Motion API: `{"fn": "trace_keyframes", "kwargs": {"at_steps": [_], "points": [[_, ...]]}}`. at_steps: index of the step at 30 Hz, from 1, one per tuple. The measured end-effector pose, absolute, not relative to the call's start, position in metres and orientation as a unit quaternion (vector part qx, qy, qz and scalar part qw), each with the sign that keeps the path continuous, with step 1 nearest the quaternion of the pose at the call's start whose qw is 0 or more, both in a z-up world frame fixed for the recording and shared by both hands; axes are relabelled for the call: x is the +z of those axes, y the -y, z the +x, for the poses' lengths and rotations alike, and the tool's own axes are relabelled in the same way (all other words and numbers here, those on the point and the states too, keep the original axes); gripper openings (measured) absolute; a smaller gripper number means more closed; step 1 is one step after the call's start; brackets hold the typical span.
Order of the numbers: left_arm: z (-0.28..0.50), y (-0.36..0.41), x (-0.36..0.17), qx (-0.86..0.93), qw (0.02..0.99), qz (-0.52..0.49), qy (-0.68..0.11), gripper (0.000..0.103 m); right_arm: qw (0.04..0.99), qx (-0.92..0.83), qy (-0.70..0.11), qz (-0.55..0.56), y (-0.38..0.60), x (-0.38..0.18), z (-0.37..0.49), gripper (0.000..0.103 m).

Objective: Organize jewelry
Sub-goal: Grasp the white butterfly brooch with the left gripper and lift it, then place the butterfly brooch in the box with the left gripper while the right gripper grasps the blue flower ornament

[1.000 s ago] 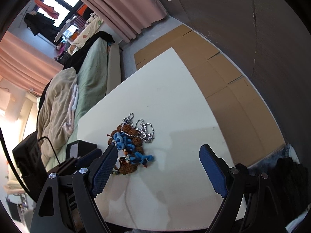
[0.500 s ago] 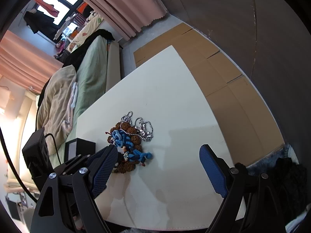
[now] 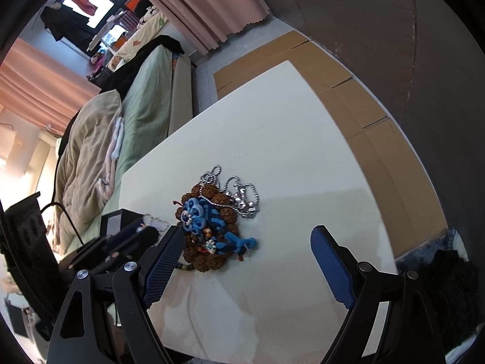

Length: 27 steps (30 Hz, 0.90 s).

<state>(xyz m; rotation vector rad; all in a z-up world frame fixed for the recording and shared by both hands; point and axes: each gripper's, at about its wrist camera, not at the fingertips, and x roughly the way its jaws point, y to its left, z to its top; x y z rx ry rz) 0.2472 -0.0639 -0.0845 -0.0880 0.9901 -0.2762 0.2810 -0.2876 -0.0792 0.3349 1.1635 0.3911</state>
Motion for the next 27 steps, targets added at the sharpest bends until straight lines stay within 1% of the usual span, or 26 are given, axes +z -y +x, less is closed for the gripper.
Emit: {"fn": "trace_keyframes", "kwargs": {"at_steps": [2, 4, 6, 11, 15, 24, 27], "points": [[0.247, 0.057, -0.082, -0.127, 0.872, -0.047, -0.470, 0.023, 0.802, 0.188, -0.546, 0.156, 0.282, -0.081, 0.283, 0.074], [0.247, 0.050, -0.078, -0.123, 0.875, -0.052, -0.465, 0.023, 0.799, 0.192, -0.548, 0.155, 0.275, -0.083, 0.285, 0.072], [0.245, 0.043, -0.074, -0.120, 0.877, -0.057, -0.461, 0.023, 0.798, 0.197, -0.550, 0.151, 0.266, -0.084, 0.286, 0.066], [0.239, 0.027, -0.066, -0.112, 0.882, -0.068, -0.452, 0.023, 0.795, 0.205, -0.554, 0.139, 0.247, -0.089, 0.290, 0.057], [0.235, 0.015, -0.065, -0.108, 0.884, -0.071, -0.449, 0.023, 0.794, 0.203, -0.559, 0.129, 0.233, -0.095, 0.294, 0.051], [0.228, -0.014, -0.063, -0.093, 0.885, -0.085, -0.447, 0.023, 0.804, 0.205, -0.552, 0.083, 0.205, -0.096, 0.297, 0.049], [0.227, -0.022, -0.063, -0.089, 0.886, -0.089, -0.447, 0.023, 0.810, 0.195, -0.551, 0.049, 0.194, -0.098, 0.296, 0.049]]}}
